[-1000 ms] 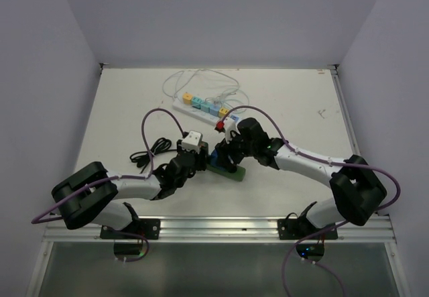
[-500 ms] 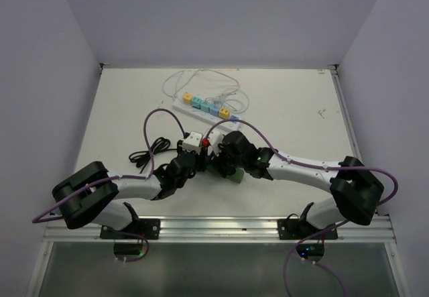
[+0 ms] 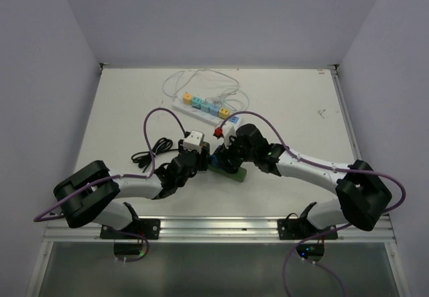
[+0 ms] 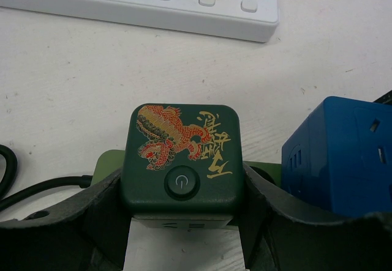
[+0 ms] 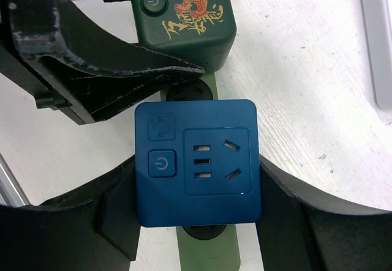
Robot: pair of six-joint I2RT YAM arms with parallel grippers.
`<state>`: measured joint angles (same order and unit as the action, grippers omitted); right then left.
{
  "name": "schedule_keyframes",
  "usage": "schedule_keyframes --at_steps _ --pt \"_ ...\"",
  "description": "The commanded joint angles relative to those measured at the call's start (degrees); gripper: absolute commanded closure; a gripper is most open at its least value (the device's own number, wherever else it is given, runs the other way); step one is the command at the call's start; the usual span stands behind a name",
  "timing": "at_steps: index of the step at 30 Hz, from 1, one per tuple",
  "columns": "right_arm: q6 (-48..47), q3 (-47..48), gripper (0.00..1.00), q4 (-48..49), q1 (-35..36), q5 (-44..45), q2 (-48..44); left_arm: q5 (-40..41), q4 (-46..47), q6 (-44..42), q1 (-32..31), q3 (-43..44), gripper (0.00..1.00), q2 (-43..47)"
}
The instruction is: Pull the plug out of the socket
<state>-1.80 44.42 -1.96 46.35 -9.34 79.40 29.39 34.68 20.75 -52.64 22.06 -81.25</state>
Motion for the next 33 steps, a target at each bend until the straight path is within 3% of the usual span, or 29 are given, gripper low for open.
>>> schedule_keyframes --at_steps 1,5,7,12,21,24,26,31,33 --pt "3.6 5.0 0.63 8.1 -1.9 -1.5 0.3 0.8 -5.5 0.5 -0.2 -0.4 1.00 -1.9" --pt "2.2 8.7 0.64 4.2 -1.8 -3.7 3.1 0.8 -5.7 0.4 -0.3 -0.4 1.00 -1.7" --pt "-1.9 7.4 0.65 4.6 0.5 0.3 1.4 0.8 -5.9 0.5 -0.2 -0.4 1.00 -1.4" --pt "-2.2 3.8 0.65 6.7 1.4 7.1 -2.2 1.2 -6.2 1.0 -0.2 -0.4 1.00 -1.3" --pt "3.7 -2.6 0.62 12.4 -4.7 10.0 -9.8 1.0 -7.0 1.3 -0.2 0.6 0.99 -1.6" --pt "9.0 -3.2 0.61 12.4 -10.9 11.4 -10.1 0.9 -7.7 1.4 -0.2 1.0 0.94 -1.6" --pt "15.3 -4.0 0.60 13.5 -19.4 11.3 -10.9 0.6 -7.9 1.4 -0.2 1.1 0.94 -1.2" --pt "26.1 -3.5 0.54 15.6 -41.5 1.4 -7.3 0.0 -8.7 1.6 -0.2 1.1 0.92 0.3" --pt "31.1 -1.8 0.53 17.0 -45.9 -1.5 -2.9 -0.4 -9.1 1.7 -0.2 1.4 0.93 0.7"
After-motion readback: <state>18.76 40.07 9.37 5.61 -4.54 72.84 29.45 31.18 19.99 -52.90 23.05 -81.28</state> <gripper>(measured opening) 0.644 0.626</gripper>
